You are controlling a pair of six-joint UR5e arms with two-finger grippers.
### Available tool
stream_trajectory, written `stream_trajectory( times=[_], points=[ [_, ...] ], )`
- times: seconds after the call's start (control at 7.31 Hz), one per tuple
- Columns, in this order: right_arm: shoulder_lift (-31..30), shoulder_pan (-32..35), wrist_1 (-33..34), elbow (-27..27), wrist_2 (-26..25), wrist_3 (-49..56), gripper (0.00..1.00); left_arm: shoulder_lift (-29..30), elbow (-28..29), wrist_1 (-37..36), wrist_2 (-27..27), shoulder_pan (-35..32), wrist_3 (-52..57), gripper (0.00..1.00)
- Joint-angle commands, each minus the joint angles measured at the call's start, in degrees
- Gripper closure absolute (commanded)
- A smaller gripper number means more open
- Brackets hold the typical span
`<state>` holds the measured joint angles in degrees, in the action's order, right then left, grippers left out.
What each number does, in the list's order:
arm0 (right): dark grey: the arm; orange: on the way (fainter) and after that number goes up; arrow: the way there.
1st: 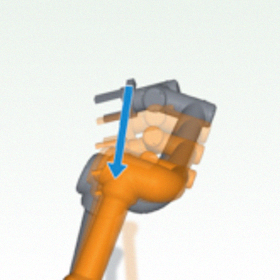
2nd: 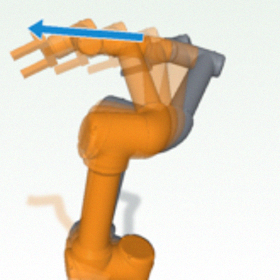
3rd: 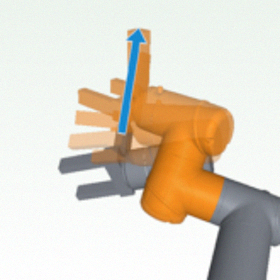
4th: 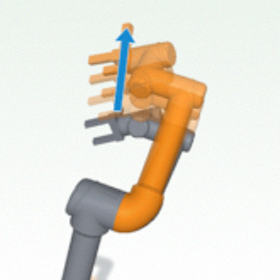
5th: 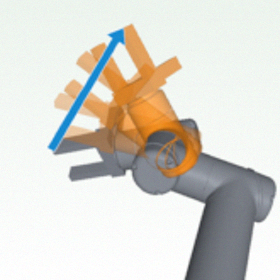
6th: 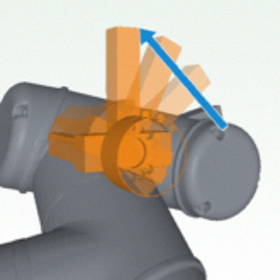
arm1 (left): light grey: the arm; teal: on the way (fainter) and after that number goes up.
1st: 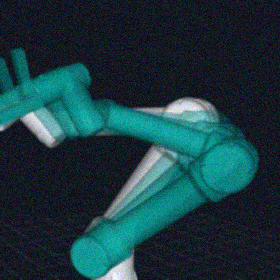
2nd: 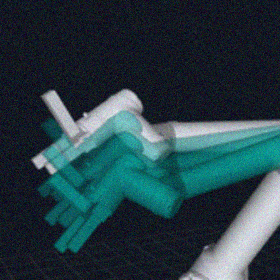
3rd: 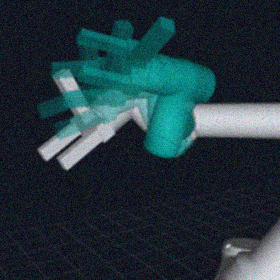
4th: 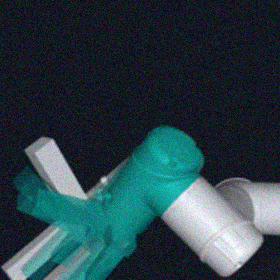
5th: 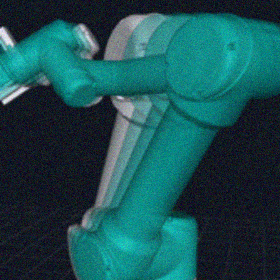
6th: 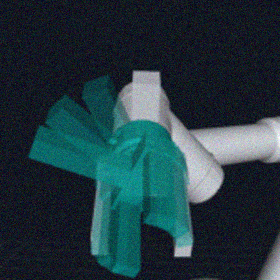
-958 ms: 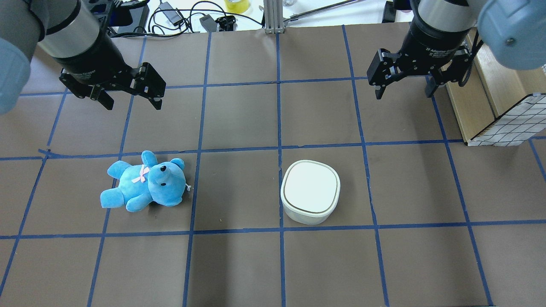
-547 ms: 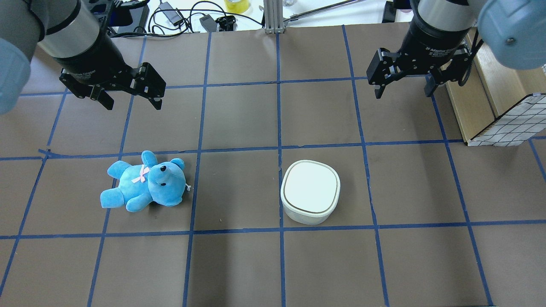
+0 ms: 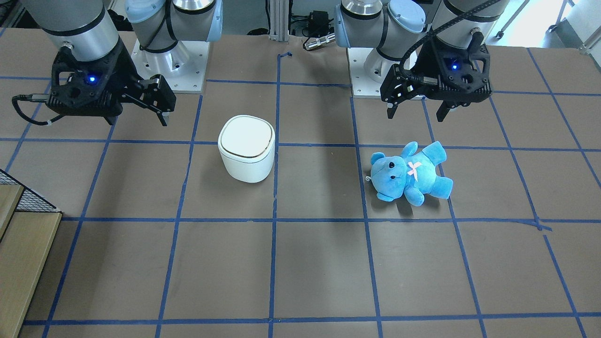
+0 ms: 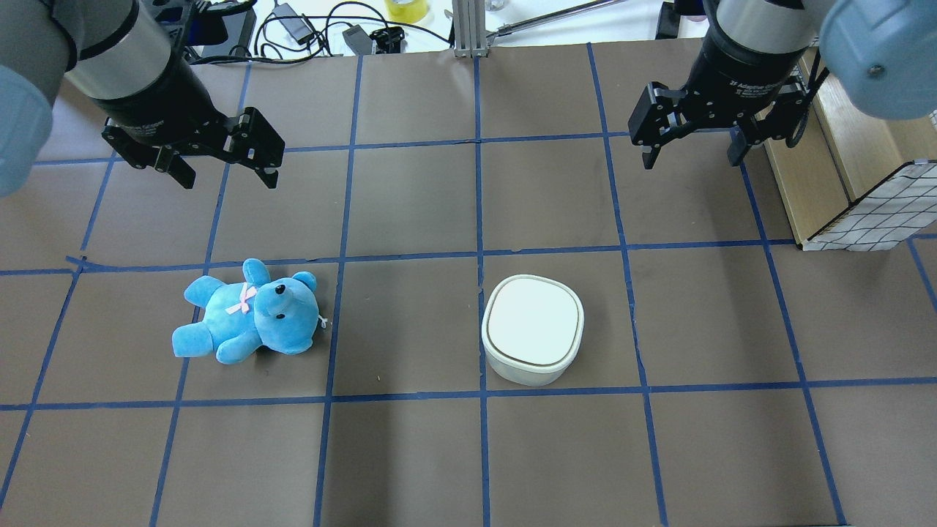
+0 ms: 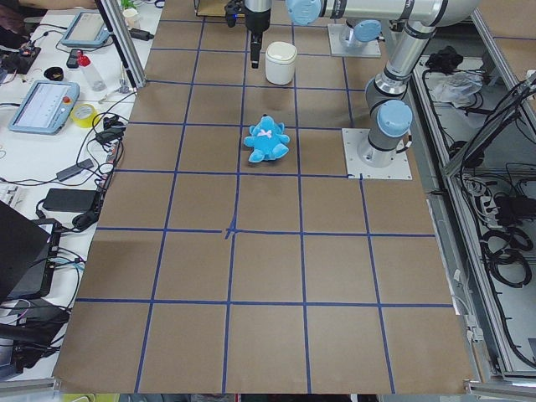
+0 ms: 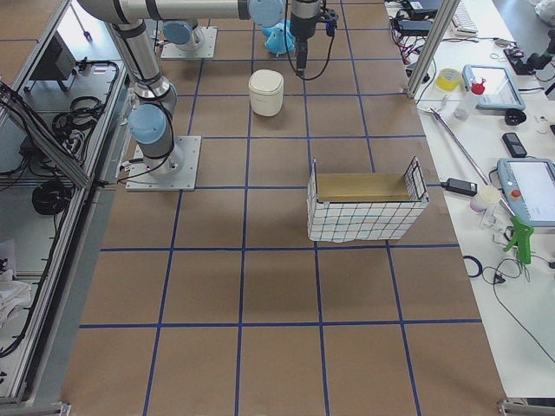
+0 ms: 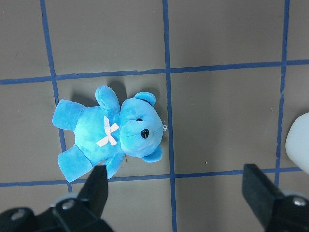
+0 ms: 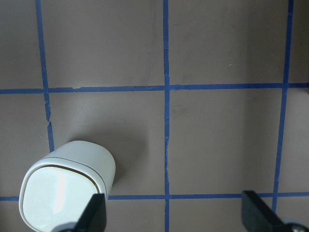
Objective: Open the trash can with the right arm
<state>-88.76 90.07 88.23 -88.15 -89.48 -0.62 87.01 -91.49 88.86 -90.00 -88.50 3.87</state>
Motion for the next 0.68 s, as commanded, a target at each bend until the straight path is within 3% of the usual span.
stream_trajectory(
  times=[0.0,0.55],
  points=[
    [-0.01,0.10,0.01,0.00,0.00,-0.09,0.00,0.00,0.00,0.00,0.00,0.00,0.00,0.00],
    [0.07,1.24,0.45,0.00,1.76,-4.39,0.00,0.00,0.00,0.00,0.00,0.00,0.00,0.00]
  ],
)
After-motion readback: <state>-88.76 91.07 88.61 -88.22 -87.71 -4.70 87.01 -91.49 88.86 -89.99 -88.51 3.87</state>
